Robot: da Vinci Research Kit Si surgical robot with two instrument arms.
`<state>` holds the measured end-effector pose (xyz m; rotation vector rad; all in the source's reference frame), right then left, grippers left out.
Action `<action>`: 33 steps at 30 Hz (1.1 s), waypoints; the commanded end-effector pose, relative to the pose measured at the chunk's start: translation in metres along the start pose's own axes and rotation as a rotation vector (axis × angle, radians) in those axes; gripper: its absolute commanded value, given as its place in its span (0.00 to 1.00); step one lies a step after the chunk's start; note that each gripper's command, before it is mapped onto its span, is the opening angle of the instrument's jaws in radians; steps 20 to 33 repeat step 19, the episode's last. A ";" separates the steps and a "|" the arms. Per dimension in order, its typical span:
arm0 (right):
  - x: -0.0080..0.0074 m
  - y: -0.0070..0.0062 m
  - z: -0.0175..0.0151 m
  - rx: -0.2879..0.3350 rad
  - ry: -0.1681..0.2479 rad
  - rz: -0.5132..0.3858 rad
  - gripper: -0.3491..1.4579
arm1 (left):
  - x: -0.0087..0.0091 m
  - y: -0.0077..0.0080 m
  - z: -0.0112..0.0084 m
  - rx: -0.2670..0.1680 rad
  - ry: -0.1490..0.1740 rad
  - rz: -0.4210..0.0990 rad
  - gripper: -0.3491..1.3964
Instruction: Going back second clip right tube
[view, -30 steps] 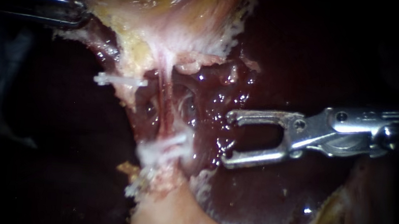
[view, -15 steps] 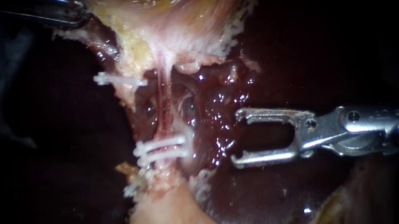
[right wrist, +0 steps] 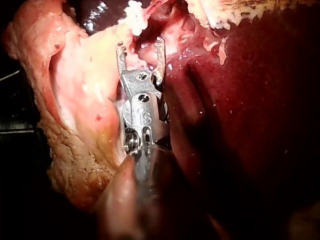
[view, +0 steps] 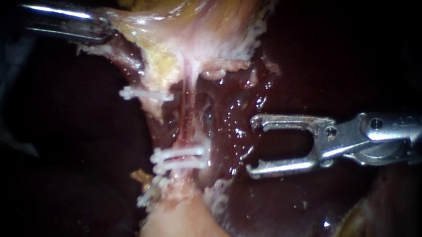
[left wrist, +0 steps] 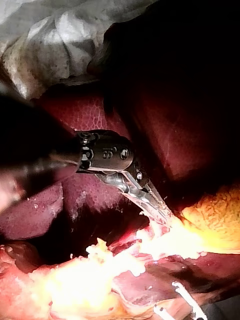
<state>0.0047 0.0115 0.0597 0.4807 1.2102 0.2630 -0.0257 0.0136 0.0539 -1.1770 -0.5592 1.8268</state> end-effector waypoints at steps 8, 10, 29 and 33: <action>0.0000 0.0000 -0.0001 -0.001 0.000 0.002 0.47 | -0.0008 0.0002 0.0015 -0.003 -0.012 -0.001 0.00; 0.0000 0.0000 -0.0001 -0.001 0.000 0.002 0.47 | -0.0008 0.0003 0.0015 -0.003 -0.012 -0.001 0.00; 0.0001 0.0000 -0.0002 -0.002 0.000 -0.003 0.47 | -0.0007 0.0003 0.0017 -0.002 -0.011 -0.002 0.00; 0.0001 0.0000 -0.0002 -0.002 0.000 -0.003 0.47 | -0.0007 0.0003 0.0017 -0.002 -0.011 -0.002 0.00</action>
